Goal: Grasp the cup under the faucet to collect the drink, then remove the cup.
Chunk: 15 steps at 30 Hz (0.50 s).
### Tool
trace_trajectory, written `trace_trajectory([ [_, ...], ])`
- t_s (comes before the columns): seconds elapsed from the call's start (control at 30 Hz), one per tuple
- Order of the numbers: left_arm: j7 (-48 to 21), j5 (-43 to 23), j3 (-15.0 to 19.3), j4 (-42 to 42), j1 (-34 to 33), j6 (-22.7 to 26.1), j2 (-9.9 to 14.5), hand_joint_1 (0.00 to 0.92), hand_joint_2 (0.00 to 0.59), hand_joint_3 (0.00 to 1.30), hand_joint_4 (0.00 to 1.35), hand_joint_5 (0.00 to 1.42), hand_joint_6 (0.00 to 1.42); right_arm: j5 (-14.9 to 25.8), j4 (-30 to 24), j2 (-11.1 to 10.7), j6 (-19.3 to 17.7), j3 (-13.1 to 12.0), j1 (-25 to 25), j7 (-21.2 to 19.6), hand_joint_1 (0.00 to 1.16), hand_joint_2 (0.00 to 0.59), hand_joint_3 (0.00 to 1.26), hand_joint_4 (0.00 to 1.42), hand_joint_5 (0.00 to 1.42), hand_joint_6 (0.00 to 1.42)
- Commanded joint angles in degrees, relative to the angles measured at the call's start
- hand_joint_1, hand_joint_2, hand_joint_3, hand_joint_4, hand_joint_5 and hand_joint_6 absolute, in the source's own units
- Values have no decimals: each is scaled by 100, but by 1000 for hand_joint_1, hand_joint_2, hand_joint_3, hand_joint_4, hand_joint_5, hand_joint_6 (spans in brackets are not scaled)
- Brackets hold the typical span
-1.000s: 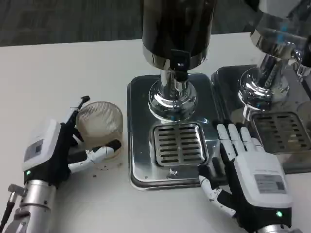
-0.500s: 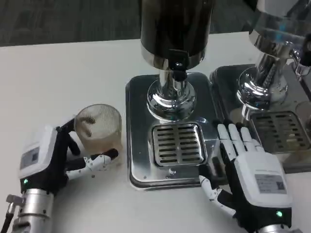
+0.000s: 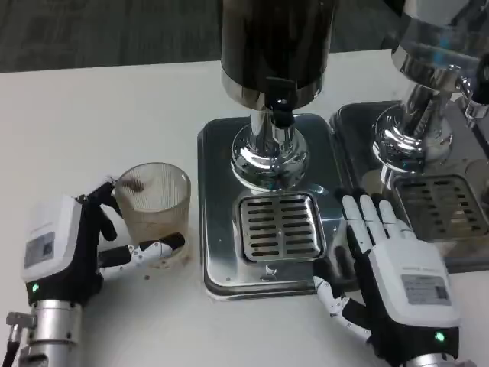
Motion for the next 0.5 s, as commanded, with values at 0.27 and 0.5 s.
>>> trace_trajectory([
  [0.27,318,72,-5,-252,-21,-25,-45,686,74,600,776,986,1260,47,7,2,-11,-23,17,-63,315,463,25,0,0,130],
  [0.5,348,193,-93,-391,-111,4,-110,729,66,615,786,986,1260,40,2,1,-6,-34,19,-63,320,459,25,0,0,131],
])
